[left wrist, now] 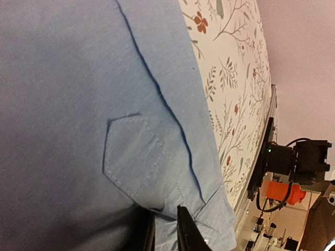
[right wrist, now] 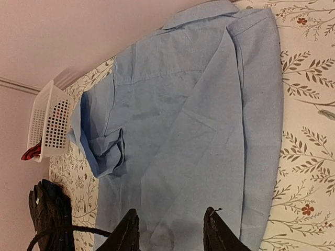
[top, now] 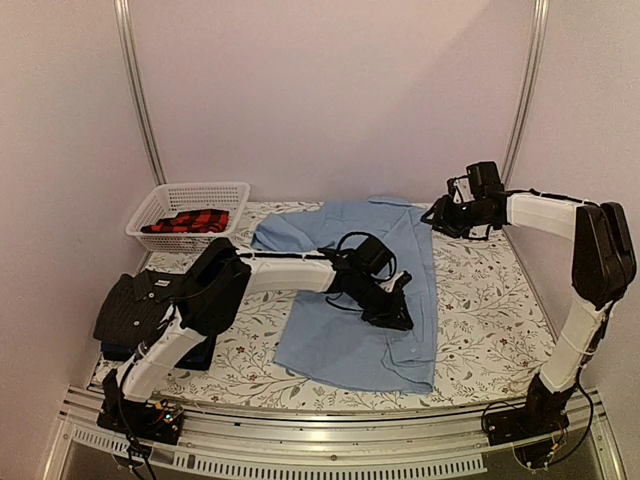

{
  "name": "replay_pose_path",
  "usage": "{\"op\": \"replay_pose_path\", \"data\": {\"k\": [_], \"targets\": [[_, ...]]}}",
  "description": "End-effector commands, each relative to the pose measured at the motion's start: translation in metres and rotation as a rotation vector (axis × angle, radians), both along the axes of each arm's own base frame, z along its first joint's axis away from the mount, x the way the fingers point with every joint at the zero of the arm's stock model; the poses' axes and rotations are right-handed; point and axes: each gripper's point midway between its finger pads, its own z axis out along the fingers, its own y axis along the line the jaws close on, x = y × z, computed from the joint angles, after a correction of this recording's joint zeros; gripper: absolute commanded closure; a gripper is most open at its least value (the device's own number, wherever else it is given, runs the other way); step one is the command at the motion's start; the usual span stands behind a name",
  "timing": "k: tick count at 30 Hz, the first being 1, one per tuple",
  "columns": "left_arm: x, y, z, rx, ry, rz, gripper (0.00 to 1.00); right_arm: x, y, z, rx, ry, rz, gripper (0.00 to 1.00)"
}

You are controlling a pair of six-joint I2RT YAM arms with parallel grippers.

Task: Fold and stack the long sleeve shirts
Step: Move the 1/3-folded shirt to the center of the board.

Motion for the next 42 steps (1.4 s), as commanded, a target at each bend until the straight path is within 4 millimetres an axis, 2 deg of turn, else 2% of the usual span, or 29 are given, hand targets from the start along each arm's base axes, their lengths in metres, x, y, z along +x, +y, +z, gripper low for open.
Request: {"op": "replay_pose_path", "data": {"k": [1, 4, 5, 6, 7, 10, 12, 15, 19, 22, 27, 34, 40, 42], "targets": [[0.003, -0.02, 0.037, -0.067, -0.025, 0.031, 0.84, -0.05, 0.012, -0.003, -0.041, 0.02, 0.02, 0.59], [0.005, 0.004, 0.062, -0.072, -0.092, 0.072, 0.8, -0.09, 0.025, -0.008, -0.062, 0.039, 0.035, 0.59], [0.007, 0.014, 0.084, -0.103, -0.117, 0.087, 0.78, -0.104, 0.031, -0.01, -0.063, 0.048, 0.045, 0.59], [0.006, 0.025, 0.078, -0.091, -0.111, 0.096, 0.78, -0.119, 0.035, -0.011, -0.056, 0.049, 0.057, 0.6], [0.006, 0.036, 0.093, -0.108, -0.129, 0.103, 0.77, -0.132, 0.04, -0.017, -0.045, 0.066, 0.059, 0.61], [0.001, 0.071, 0.097, -0.087, -0.145, 0.123, 0.77, -0.172, 0.053, -0.028, 0.0, 0.102, 0.069, 0.64], [-0.001, 0.093, 0.095, -0.069, -0.153, 0.133, 0.77, -0.197, 0.054, -0.043, -0.012, 0.146, 0.069, 0.66], [0.0, 0.127, 0.085, -0.017, -0.162, 0.15, 0.78, -0.232, 0.06, -0.056, -0.001, 0.183, 0.072, 0.69], [0.006, 0.172, 0.064, 0.086, -0.193, 0.19, 0.78, -0.273, 0.061, -0.082, -0.01, 0.251, 0.066, 0.71], [0.007, 0.187, 0.057, 0.095, -0.172, 0.195, 0.8, -0.299, 0.06, -0.099, 0.004, 0.306, 0.075, 0.72], [0.002, 0.205, 0.041, 0.183, -0.184, 0.187, 0.81, -0.329, 0.054, -0.121, -0.017, 0.391, 0.092, 0.73], [-0.016, 0.23, 0.02, 0.26, -0.168, 0.175, 0.82, -0.358, 0.029, -0.149, -0.047, 0.486, 0.063, 0.72], [-0.038, 0.245, -0.001, 0.288, -0.112, 0.164, 0.83, -0.357, 0.028, -0.152, -0.06, 0.499, 0.046, 0.71], [-0.046, 0.241, -0.003, 0.275, -0.097, 0.152, 0.83, -0.357, 0.017, -0.159, -0.133, 0.517, 0.015, 0.71]]}}
